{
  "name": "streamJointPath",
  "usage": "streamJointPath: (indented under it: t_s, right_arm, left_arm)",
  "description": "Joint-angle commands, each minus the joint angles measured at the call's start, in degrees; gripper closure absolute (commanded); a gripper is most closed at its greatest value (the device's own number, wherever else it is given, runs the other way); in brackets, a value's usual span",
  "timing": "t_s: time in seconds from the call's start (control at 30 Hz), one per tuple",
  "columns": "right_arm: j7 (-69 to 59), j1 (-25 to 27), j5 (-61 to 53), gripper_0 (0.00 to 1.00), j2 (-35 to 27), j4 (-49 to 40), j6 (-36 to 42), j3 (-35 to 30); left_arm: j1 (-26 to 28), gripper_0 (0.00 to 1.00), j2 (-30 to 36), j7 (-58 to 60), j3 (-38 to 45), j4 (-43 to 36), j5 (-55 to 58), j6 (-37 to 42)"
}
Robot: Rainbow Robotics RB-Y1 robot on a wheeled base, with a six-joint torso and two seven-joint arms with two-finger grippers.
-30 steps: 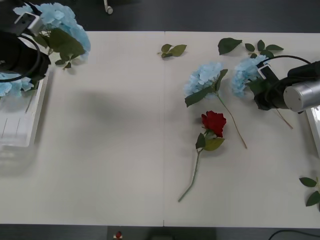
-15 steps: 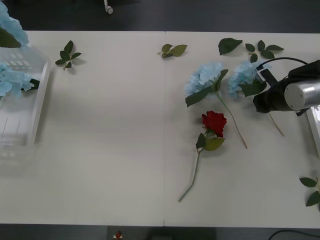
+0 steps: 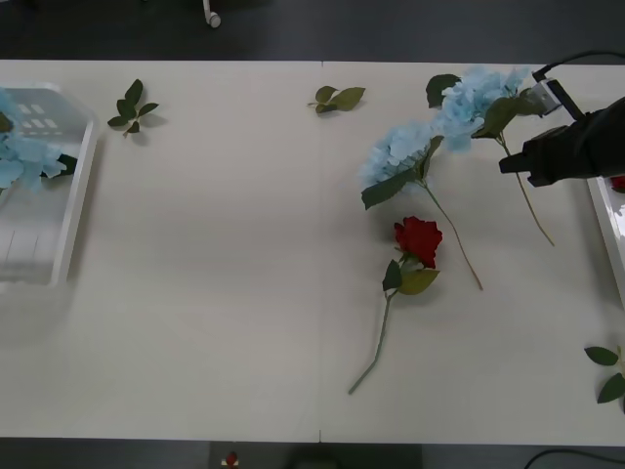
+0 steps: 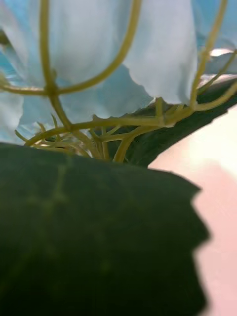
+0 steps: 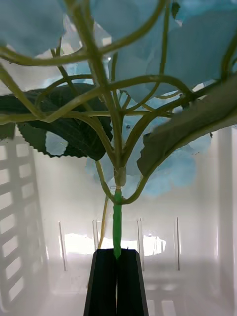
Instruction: Put the red flowers into the right box and the blue flowers into the left box
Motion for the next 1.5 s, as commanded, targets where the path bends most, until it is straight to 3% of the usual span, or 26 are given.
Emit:
streamJointPath:
  t_s: [0.03,0.4,0.47,0.5,0.6,0.73,0.9,1.27,1.5]
  right_arm:
    - [5.1,-1.6,-6.1,1.00,-0.9,-0.8,3.3,-2.4]
    - [14.5,-1.6,-17.3,1.00,8.8,-1.1,10.8,-10.9]
    - [14.8,-1.6,-17.5,1.00,12.2,-1.1,11.0,-12.8]
    - [14.8,-1.6,-17.5,1.00,14.0,-1.2,11.0,-13.8]
    - [15.1,-1.6,-17.5,1.00,18.2,-1.2,10.8,-15.9]
    - [15.2,-1.5,-17.3,1.00,24.4,-1.1,10.3,-18.5]
    - [15.2,-2.0,-13.2,1.00,32.6,-1.1,8.5,-21.7]
    - [14.2,-3.4,-12.0,1.00,44.2,-1.1,2.0,-21.8]
    - [13.0,-4.6,-12.0,1.00,49.3,-1.1,-2.2,-21.6]
  left_arm:
    - [-1.4,1.00,-3.1,-0.6,0.0,2.3,-2.7,-4.1]
    - [-1.4,0.99,-5.1,0.2,-7.4,6.9,-2.4,-14.6]
    - [-1.4,0.60,-5.1,0.2,-7.4,6.9,-2.4,-14.6]
    - [-1.4,0.36,-5.1,0.2,-7.2,6.9,-2.5,-14.6]
    - [-1.4,0.00,-5.0,0.0,-6.6,6.9,-2.4,-14.6]
    - [-1.4,0.00,-4.6,-0.6,-4.3,6.0,-2.3,-13.3]
    - [-1.4,0.00,-2.9,-1.8,2.9,2.9,-3.0,-6.0]
    - [-1.4,0.00,0.0,-6.5,14.0,-6.8,-4.2,8.1]
    - [-1.4,0.00,0.0,-15.6,18.4,-8.4,7.2,16.3]
